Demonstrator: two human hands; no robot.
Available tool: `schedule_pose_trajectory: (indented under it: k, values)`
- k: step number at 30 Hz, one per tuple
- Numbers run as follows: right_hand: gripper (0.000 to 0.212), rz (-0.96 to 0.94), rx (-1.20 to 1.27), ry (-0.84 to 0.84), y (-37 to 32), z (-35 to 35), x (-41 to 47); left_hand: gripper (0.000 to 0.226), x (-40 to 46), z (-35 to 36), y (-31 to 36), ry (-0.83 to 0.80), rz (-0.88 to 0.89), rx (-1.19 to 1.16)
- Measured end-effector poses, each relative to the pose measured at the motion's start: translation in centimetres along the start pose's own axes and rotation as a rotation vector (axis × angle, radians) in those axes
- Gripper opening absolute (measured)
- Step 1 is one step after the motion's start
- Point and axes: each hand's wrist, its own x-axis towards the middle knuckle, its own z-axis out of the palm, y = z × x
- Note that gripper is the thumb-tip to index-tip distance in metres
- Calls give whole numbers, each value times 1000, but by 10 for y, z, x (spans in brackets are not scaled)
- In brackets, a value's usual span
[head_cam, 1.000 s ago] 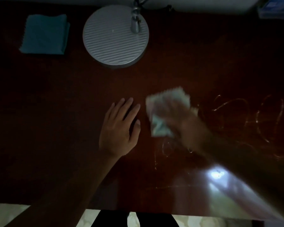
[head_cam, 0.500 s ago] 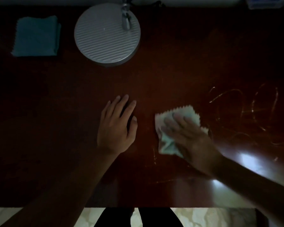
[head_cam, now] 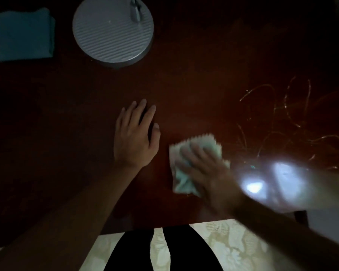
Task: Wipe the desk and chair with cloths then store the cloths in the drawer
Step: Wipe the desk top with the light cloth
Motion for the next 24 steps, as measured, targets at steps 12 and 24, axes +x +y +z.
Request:
schedule_pose_trajectory:
  k: [12, 24]
  values:
    - [57, 463, -69, 189, 25, -6, 100, 47, 0, -2, -2, -1, 20, -36]
    - [61, 865, -66, 275, -94, 39, 45, 46, -2, -1, -1, -6, 92, -5]
